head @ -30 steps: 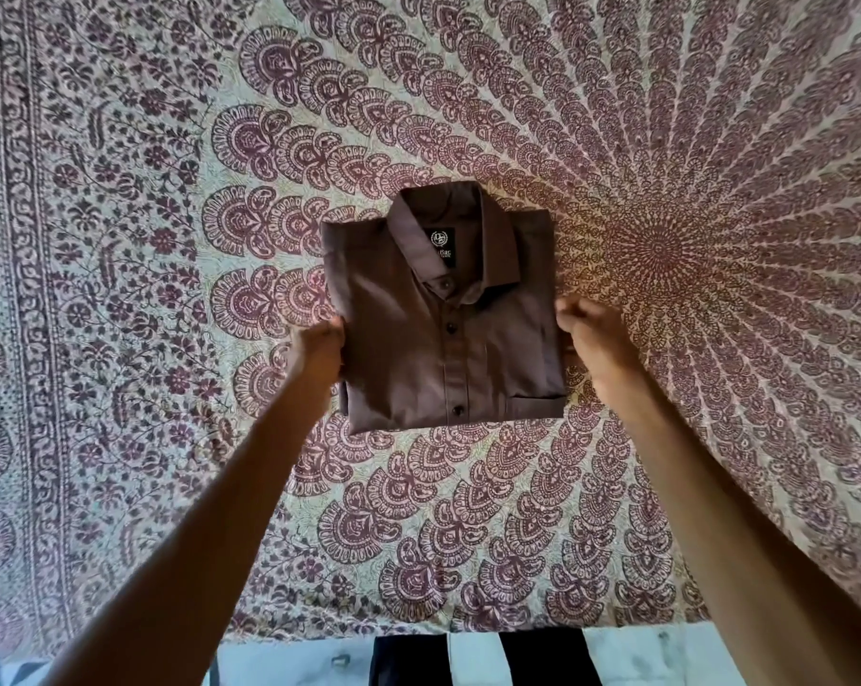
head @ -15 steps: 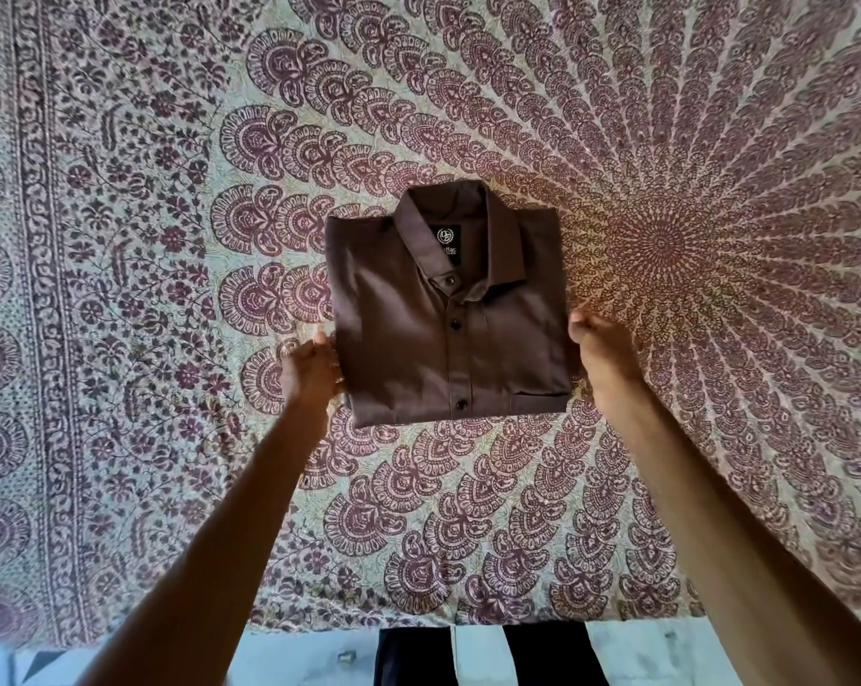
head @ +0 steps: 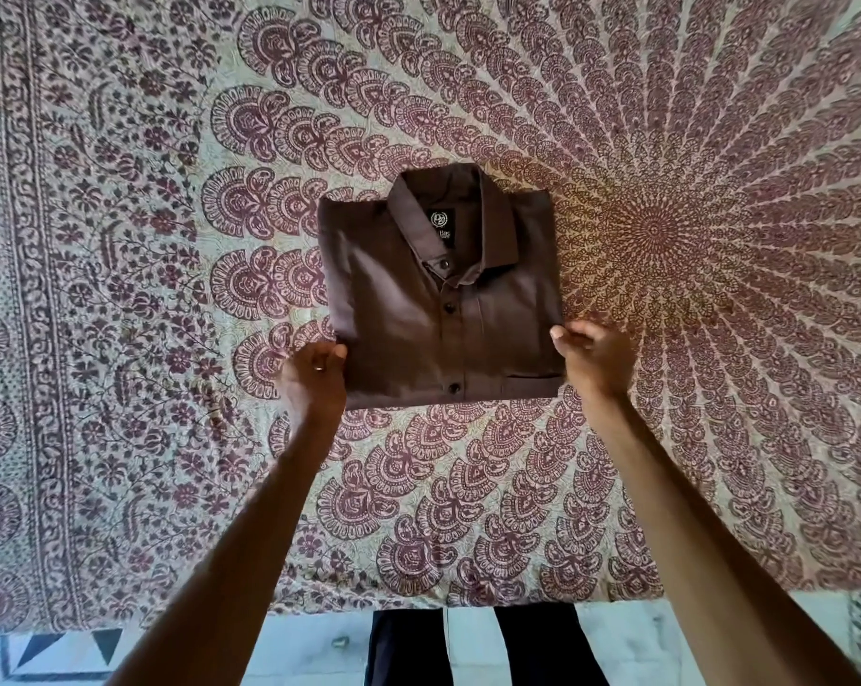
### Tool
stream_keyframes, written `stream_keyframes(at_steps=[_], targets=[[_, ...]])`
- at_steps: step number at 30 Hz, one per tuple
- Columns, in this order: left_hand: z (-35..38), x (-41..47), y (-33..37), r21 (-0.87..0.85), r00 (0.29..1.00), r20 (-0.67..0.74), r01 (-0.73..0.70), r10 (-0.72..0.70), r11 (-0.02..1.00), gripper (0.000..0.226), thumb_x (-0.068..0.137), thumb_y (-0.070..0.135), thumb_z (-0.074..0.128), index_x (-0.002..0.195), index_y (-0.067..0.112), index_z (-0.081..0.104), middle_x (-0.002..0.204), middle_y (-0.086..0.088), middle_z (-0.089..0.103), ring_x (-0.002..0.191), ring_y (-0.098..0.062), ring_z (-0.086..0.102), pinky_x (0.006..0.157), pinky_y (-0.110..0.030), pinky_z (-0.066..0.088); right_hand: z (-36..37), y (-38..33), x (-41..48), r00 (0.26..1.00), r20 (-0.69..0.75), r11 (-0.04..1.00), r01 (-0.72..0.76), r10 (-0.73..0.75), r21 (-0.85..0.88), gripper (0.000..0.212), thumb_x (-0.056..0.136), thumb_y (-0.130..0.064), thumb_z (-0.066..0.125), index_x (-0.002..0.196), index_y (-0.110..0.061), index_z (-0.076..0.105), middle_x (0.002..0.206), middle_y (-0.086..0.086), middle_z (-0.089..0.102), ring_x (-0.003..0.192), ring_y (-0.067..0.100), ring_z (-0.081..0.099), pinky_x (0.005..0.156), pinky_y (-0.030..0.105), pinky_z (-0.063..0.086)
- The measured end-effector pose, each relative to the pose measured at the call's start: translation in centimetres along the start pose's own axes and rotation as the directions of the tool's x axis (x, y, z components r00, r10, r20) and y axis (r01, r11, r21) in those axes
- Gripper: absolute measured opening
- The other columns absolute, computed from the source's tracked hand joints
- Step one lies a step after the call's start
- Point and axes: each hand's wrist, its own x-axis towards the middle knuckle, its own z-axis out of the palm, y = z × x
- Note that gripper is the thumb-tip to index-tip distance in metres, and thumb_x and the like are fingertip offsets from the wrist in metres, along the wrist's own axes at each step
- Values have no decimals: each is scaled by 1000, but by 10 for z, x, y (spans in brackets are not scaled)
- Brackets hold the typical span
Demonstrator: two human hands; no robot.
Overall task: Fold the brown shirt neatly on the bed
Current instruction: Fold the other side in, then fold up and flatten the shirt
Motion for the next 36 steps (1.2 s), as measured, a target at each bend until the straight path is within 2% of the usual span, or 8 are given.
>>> stream_keyframes(at_steps=[3,7,9,13,18,25,30,36], targets=[[0,0,-18,-206,973,180,180,-144,962,37,94,9,48,62,20,62,62,-3,57,57,-18,46,56,-26,35,-10,18,-5,982,169,994,-92,82,52,21,97,-17,54,108,-9,70,80,8,68,75,27,64,60,37,56],[-9,-14,-24,-321,921,328,317,-209,893,28,95,1,53,73,17,62,68,1,60,61,-7,53,51,-20,48,-29,37,-20,944,319,969,-149,81,196,23,92,1,58,110,-9,68,88,3,70,70,12,63,53,18,52],[-7,-14,-26,-340,895,394,353,-208,872,20,94,2,54,79,12,63,73,-2,58,67,-10,51,58,-22,45,-30,40,-23,935,353,966,-132,46,223,28,87,6,60,113,-3,66,92,7,71,70,17,63,56,24,52],[-9,-8,-31,-369,854,464,428,-236,825,21,89,-5,58,108,1,62,63,7,64,52,3,56,47,-11,43,-28,32,-24,940,341,929,-122,-5,350,24,89,7,57,107,-5,68,92,8,70,68,17,60,57,24,52],[-14,-8,-31,-355,837,511,411,-193,840,10,90,3,60,88,11,64,74,-1,56,64,-8,47,46,-11,40,-30,32,-25,916,402,890,-181,-2,418,19,88,6,59,89,-10,70,80,-1,68,63,13,56,56,25,49],[-12,-8,-30,-347,842,503,404,-196,847,4,92,13,60,91,14,64,79,0,59,71,-8,54,58,-19,47,-30,29,-27,907,420,879,-220,25,423,18,84,-13,69,102,-11,69,80,-6,70,65,4,56,50,14,43],[-12,-10,-28,-328,860,460,396,-222,857,10,91,15,63,100,12,66,80,0,62,73,-10,57,55,-19,49,-25,19,-29,891,449,857,-278,62,433,17,81,1,70,97,-6,68,71,-9,74,60,-2,64,50,7,43],[-12,-26,-13,-383,966,82,259,-246,887,10,84,4,63,74,6,65,78,-11,64,70,-19,56,72,-31,49,-14,24,-32,912,230,759,-411,341,505,17,74,-9,79,89,-14,74,76,-3,70,54,4,51,43,17,37]])
